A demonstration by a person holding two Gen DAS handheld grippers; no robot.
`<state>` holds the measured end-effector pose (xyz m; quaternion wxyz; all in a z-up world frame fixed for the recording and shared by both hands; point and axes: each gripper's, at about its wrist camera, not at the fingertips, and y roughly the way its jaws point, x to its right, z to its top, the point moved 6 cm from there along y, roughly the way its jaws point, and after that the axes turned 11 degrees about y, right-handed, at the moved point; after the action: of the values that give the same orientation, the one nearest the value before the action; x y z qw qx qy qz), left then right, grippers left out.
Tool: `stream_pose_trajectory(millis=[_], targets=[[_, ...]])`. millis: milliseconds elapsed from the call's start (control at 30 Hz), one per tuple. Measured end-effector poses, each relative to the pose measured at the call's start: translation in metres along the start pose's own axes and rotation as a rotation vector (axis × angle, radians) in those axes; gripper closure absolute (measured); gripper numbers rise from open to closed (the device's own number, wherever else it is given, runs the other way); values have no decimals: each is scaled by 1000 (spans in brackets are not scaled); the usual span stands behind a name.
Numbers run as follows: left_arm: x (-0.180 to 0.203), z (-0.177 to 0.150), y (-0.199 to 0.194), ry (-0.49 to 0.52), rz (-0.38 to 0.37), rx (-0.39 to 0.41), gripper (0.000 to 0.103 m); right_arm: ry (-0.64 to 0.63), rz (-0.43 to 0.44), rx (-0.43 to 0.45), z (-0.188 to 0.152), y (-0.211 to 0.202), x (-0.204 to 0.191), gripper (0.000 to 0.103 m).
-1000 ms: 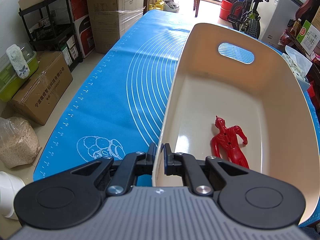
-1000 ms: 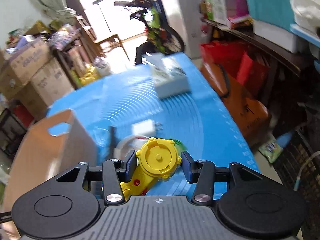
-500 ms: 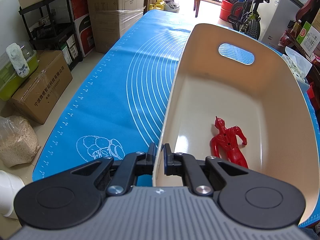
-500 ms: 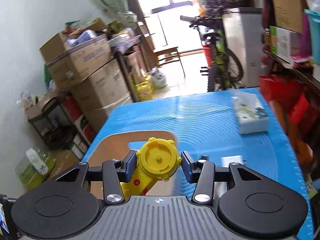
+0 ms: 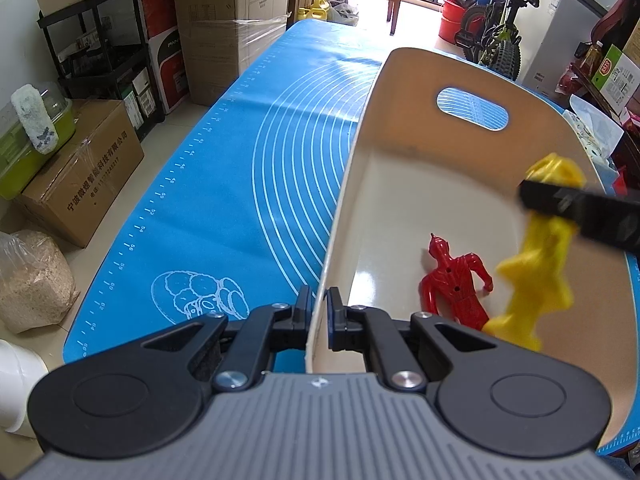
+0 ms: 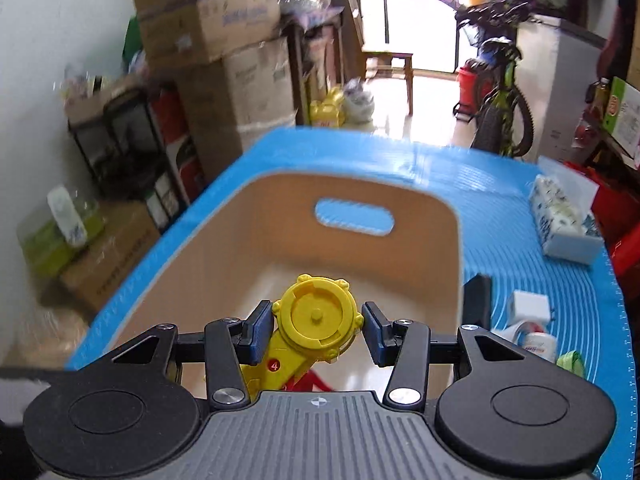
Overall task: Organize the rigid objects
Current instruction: 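Carry the yellow piece into the basket and release it beside the figure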
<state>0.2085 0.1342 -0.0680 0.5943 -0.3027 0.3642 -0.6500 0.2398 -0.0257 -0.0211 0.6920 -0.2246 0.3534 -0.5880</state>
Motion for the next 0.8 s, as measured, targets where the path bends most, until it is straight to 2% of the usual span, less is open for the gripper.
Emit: stream_pose_trajectory(millis=[233,467,567,800], targets=[[0,-1,-1,0,0,1,94,-57,-23,-100,-27,22,-10,49],[0,-1,-1,1,0,1,94,-51,-39,-195,-34,31,-1,49],[0,-1,-1,0,0,1,94,-67,-30,-176,-33,25,-3,45],[0,-1,-1,1,0,0,94,-2,37,-124,-12,-1,8,39]])
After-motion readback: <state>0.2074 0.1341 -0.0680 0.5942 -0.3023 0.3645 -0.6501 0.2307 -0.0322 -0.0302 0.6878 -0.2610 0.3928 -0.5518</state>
